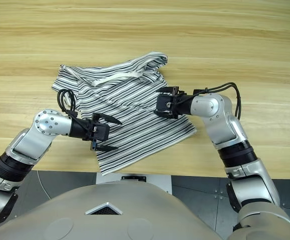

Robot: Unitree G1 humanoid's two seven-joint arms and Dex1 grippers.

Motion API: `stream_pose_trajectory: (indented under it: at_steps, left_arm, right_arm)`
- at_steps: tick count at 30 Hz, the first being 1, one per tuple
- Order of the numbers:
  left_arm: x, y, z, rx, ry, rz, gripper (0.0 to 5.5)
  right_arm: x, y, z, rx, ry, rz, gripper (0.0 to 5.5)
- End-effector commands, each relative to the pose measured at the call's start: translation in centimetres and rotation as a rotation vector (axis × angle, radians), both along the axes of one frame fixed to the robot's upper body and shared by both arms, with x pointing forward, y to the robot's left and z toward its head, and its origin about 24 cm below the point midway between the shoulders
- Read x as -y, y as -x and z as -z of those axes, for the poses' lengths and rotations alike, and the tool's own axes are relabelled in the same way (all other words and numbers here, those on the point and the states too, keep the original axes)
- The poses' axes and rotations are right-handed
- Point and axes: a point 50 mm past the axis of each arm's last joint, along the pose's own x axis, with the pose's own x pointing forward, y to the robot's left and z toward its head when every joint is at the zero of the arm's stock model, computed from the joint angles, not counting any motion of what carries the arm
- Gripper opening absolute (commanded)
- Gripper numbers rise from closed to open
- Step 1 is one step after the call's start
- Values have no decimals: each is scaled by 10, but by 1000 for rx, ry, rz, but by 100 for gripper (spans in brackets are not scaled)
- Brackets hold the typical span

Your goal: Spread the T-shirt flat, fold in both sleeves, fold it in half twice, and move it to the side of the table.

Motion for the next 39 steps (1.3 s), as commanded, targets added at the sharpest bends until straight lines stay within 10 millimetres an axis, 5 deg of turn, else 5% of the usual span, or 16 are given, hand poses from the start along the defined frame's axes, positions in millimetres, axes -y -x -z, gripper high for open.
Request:
stream_pose_trajectory:
  at_steps: [1,5,11,22,32,39]
  left_arm:
    - [-4,-14,-6,30,-21,-26,441]
    - [1,-25,-20,42,44,-43,441]
    - [-8,-74,-49,33,172,-210,441]
    - [-2,-92,-38,28,200,-267,441]
    - [12,-72,-30,-16,249,-223,441]
    - [21,-59,-18,-81,284,-228,441]
  right_arm:
    - [11,19,17,-158,75,13,346]
    - [18,31,28,-249,147,-9,346]
    - [9,47,47,-322,139,-18,346]
    - [-10,49,53,-345,88,-50,346]
    - [13,-5,-10,-148,120,-35,346]
    - [16,-22,-30,-136,108,-53,346]
